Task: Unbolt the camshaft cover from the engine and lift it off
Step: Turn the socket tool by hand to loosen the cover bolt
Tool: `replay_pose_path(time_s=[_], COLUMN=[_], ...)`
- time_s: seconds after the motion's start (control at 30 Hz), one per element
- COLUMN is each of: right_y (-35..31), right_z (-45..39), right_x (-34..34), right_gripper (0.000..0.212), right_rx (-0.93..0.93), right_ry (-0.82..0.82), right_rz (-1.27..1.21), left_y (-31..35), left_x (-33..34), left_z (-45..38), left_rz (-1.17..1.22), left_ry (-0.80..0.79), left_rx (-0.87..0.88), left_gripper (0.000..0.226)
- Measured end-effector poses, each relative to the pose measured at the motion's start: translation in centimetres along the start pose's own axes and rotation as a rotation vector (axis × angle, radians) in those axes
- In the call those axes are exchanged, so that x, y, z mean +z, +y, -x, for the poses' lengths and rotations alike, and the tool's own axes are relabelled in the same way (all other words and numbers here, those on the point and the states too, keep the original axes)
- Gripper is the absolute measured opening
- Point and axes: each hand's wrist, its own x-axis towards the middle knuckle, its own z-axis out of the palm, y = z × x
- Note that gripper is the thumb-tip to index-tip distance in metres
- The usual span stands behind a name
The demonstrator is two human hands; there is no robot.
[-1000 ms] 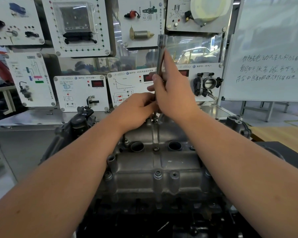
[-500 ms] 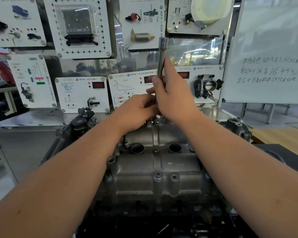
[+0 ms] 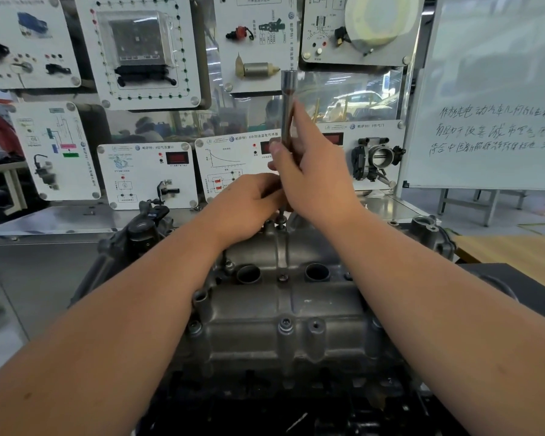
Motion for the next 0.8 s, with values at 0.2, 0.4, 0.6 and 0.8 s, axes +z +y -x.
replay_pose_path(time_s=[0.2,0.4,0.6,0.8], right_y=[0.12,0.37,0.35,0.42], right_z=[-0.02,0.01,-0.15,-0.15], right_x=[0.03,0.21,0.04,0.15], right_gripper=[0.04,0.059,0.04,0.051], right_rx=[-0.062,0.007,-0.031,0.05], right_ry=[0.027,0.025,0.063,0.002], right_rz=[0.033,-0.005,0.051,-0.039], left_y=[0.21,-0.1,0.35,-0.27], left_x=[-0.16,0.11,-0.17,0.19], left_z=[-0.09,0.0,0.11,-0.02], left_rz=[0.004,0.029,0.025,0.027], left_ry=[0.014,-0.012,0.007,0.004], left_rx=[-0.008,-0.033,-0.046,-0.028], left_gripper=[0.024,0.019,0.042,0.025])
